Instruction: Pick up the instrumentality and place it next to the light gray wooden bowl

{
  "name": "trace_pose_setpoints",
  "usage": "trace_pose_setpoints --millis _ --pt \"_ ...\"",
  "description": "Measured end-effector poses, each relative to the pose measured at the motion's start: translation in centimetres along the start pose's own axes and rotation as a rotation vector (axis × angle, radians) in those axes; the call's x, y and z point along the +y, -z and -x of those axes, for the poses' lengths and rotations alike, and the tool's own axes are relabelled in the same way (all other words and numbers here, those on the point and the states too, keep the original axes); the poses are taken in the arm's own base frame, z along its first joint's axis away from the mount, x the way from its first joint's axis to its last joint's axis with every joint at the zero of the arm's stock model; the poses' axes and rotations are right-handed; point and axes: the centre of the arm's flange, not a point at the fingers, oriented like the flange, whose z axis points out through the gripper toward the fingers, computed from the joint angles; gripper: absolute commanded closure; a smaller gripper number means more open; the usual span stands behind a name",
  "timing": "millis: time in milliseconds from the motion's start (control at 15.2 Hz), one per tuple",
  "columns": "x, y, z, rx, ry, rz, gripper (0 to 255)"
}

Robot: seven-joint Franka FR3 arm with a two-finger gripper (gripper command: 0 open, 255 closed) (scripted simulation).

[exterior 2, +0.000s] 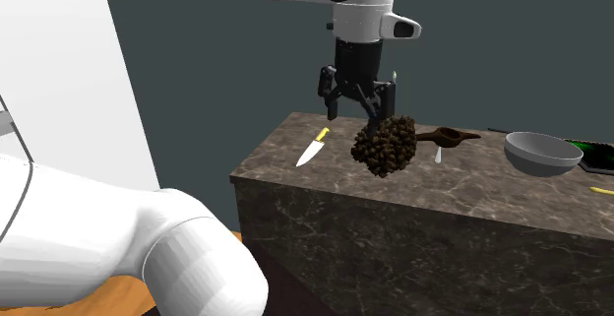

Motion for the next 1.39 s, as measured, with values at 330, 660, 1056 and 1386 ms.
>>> trace_pose_setpoints --millis 330,660,1056,1386 --pt "-2.0 -2.7 -1.6 0.031 0.033 -0.014 0" --pt "-5.2 -7.0 -4.0 0.086 0.086 -0.038 0" --pt "-9.2 -12.0 -7.4 0.152 0.150 -0.066 0" --pt "-13.1 -15.5 -10.4 0.209 0.204 -0.090 0"
